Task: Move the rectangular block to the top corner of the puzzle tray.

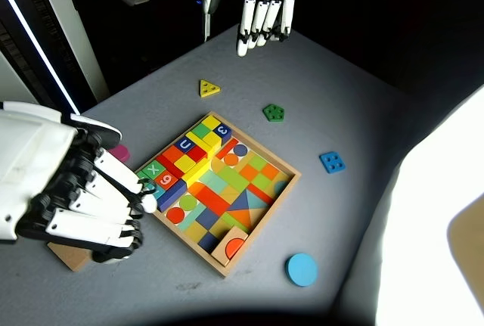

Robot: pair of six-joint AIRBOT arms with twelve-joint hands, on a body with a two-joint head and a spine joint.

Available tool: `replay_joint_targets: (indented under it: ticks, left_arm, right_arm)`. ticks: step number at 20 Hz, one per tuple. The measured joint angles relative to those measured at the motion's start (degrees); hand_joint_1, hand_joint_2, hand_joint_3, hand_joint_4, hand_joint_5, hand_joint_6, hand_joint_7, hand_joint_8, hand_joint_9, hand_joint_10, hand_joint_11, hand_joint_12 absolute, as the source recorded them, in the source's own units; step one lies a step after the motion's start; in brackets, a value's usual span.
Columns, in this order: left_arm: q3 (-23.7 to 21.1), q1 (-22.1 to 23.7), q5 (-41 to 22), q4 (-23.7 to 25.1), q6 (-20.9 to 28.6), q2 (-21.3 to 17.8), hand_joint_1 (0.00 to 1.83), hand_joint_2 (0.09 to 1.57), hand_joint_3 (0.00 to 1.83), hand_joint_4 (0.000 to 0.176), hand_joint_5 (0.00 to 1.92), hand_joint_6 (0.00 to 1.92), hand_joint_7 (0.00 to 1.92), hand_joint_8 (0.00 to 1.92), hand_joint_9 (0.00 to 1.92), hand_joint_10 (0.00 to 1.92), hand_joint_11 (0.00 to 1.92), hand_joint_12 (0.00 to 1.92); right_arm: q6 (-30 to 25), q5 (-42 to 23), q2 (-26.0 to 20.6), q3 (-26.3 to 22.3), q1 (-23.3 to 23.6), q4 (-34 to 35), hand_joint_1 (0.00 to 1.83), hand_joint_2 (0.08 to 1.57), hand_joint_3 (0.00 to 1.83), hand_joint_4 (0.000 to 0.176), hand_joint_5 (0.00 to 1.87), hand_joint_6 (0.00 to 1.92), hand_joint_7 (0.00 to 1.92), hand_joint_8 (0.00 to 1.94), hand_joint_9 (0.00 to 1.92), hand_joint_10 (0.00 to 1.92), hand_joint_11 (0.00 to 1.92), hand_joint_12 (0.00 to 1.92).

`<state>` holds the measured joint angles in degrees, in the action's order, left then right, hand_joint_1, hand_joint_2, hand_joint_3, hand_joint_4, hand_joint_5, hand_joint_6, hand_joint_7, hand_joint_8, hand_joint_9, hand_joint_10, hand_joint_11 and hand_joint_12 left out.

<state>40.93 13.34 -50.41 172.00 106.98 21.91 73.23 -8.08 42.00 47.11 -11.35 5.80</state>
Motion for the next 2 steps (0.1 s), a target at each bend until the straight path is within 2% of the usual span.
replay_joint_targets:
  ticks: [1, 2]
  left_arm:
    - [0.00, 0.00, 0.00, 0.00, 0.00, 0.02, 0.00, 1.34, 0.00, 0.000, 0.98, 0.62, 0.98, 1.20, 0.94, 1.53, 0.63, 1.74]
    - [0.00, 0.00, 0.00, 0.02, 0.00, 0.00, 0.00, 1.33, 0.00, 0.000, 0.88, 1.04, 1.01, 1.34, 0.94, 1.63, 0.68, 1.78]
  right_arm:
    - [0.00, 0.09, 0.00, -0.02, 0.00, 0.00, 0.03, 1.22, 0.01, 0.000, 0.89, 1.15, 1.14, 1.13, 1.09, 1.60, 0.85, 1.92]
    - [0.00, 0.15, -0.02, 0.00, 0.02, 0.00, 0.00, 1.21, 0.00, 0.000, 0.96, 1.29, 1.30, 1.19, 1.26, 1.65, 1.12, 1.92]
